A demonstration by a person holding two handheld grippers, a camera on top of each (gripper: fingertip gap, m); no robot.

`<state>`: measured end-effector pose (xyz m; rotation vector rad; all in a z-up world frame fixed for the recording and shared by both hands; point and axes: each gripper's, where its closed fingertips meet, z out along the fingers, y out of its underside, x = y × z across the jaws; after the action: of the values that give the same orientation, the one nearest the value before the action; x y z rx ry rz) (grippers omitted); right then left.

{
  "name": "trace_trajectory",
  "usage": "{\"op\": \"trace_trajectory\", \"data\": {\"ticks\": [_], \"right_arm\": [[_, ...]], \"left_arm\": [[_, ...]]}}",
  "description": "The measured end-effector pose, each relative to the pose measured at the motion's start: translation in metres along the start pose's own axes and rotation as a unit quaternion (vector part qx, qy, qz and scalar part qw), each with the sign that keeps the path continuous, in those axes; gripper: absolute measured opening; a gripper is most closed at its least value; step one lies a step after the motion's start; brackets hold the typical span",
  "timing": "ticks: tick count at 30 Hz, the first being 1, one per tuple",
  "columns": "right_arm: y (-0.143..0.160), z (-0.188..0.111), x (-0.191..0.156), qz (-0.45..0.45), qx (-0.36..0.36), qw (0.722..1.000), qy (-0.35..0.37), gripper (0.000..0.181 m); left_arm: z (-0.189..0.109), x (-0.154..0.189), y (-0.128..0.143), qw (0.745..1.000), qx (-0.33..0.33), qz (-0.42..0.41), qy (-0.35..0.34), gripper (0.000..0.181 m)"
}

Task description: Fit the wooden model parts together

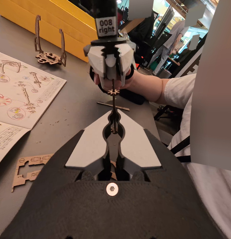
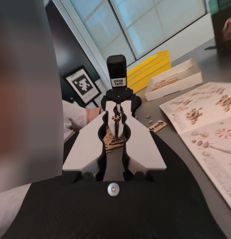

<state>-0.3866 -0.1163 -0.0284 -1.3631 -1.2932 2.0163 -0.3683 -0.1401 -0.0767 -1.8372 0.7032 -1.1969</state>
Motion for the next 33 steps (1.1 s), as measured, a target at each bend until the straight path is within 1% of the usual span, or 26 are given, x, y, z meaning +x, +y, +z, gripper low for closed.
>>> {"op": "trace_trajectory", "data": {"ticks": [2,5,8,10,13,16,19,21,23,24,25,26,27,29,31,33], "right_arm": [[0.003,0.002,0.0,-0.027,-0.009,1.0,0.013,0.009],[0.007,0.005,0.0,0.004,-0.01,1.0,0.0,0.006],[0.003,0.001,0.007,0.014,0.004,1.0,0.016,0.0],[0.001,0.0,0.005,0.017,0.01,1.0,0.009,0.0],[0.01,0.002,0.011,0.024,-0.015,0.999,0.025,0.0],[0.014,0.005,0.008,0.032,-0.025,0.999,0.017,0.0],[0.007,0.002,0.011,0.031,-0.005,0.999,0.031,0.0],[0.018,0.003,0.018,0.06,-0.03,0.997,0.042,0.0],[0.016,0.003,0.016,0.085,-0.02,0.996,0.029,0.0],[0.009,0.001,0.018,0.076,0.0,0.996,0.039,0.0],[0.008,0.0,0.018,0.069,0.001,0.997,0.044,0.0],[0.017,0.002,0.018,0.074,-0.024,0.996,0.044,0.0],[0.02,0.004,0.019,0.085,-0.029,0.995,0.046,0.0],[0.016,0.003,0.017,0.084,-0.018,0.995,0.043,0.0],[0.019,0.003,0.019,0.076,-0.03,0.995,0.053,0.0],[0.018,0.004,0.017,0.082,-0.023,0.995,0.046,0.0]], "left_arm": [[0.001,-0.001,0.0,1.0,0.003,-0.017,0.004,0.0],[0.002,-0.001,0.0,0.999,0.006,-0.034,0.012,0.0],[0.003,-0.001,-0.001,0.999,0.009,-0.042,0.014,0.0],[0.004,-0.001,-0.001,0.999,0.012,-0.049,0.015,0.0],[0.003,0.0,-0.004,0.997,0.023,-0.071,0.028,0.0],[0.004,0.0,-0.001,0.996,0.015,-0.081,0.03,0.0],[0.005,-0.001,0.0,0.996,0.012,-0.087,0.029,0.0],[0.006,-0.003,0.002,0.996,0.009,-0.091,0.024,0.0],[0.006,-0.003,0.001,0.995,0.013,-0.094,0.023,0.0],[0.006,-0.004,0.0,0.995,0.015,-0.094,0.022,0.0],[0.006,-0.004,0.001,0.995,0.014,-0.093,0.019,0.0],[0.006,-0.006,0.002,0.996,0.01,-0.091,0.013,0.0],[0.007,-0.005,0.005,0.996,0.003,-0.088,0.012,0.0],[0.007,-0.004,0.001,0.996,0.013,-0.091,0.015,0.0],[0.007,-0.005,0.005,0.996,0.002,-0.093,0.014,0.0],[0.007,-0.005,0.003,0.995,0.009,-0.1,0.017,0.0]]}}
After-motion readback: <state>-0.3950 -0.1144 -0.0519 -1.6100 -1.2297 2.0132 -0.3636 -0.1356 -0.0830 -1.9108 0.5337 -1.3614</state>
